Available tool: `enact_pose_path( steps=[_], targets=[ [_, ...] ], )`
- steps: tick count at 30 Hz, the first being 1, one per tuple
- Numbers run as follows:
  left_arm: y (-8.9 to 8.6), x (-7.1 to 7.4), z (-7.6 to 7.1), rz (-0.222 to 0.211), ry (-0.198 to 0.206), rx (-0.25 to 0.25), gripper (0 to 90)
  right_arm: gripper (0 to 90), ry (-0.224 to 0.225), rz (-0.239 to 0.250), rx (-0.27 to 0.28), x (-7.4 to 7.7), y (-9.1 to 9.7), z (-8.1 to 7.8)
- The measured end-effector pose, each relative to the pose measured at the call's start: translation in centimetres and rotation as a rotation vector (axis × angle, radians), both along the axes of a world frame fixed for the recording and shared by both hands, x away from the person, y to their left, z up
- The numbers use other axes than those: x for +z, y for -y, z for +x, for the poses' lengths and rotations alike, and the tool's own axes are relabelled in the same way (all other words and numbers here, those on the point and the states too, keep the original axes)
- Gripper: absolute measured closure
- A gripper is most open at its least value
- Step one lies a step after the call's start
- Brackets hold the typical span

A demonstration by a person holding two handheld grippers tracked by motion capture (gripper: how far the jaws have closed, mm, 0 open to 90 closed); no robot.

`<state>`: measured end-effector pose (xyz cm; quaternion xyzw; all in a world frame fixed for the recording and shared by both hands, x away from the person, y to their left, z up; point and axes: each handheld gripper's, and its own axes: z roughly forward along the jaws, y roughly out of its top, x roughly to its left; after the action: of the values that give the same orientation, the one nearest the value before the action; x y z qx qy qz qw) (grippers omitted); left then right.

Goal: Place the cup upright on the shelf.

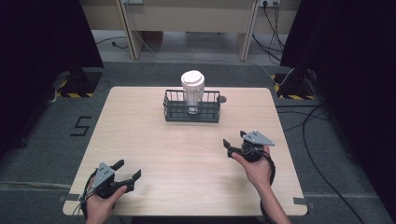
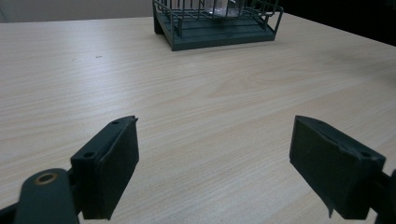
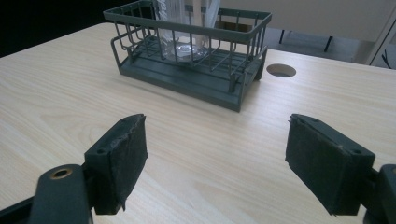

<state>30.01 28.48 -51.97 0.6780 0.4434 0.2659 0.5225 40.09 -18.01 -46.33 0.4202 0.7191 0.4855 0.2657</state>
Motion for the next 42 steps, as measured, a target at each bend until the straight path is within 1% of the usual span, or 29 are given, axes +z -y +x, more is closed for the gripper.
enact_pose_path(
  steps=[4, 9, 19, 32, 42],
  targets=[
    [0.0, 0.0, 0.0, 0.001, 0.0, -0.001, 15.3, 21.2, -0.004, -0.004, -0.003, -0.3, 0.5, -0.4],
    [0.0, 0.0, 0.0, 0.002, -0.001, 0.0, 15.3, 21.2, -0.014, 0.004, -0.015, -0.7, 1.3, -1.0],
    [0.0, 0.0, 0.0, 0.001, -0.003, 0.0, 15.3, 21.1, -0.009, 0.0, -0.038, -1.0, 2.7, -2.1],
    [0.0, 0.0, 0.0, 0.003, -0.002, 0.0, 15.3, 21.1, -0.013, -0.008, -0.054, -1.6, 3.9, -3.4],
    [0.0, 0.0, -0.1, 0.004, -0.002, 0.0, 15.3, 20.9, -0.018, 0.0, -0.073, -2.2, 4.9, -4.4]
  ],
)
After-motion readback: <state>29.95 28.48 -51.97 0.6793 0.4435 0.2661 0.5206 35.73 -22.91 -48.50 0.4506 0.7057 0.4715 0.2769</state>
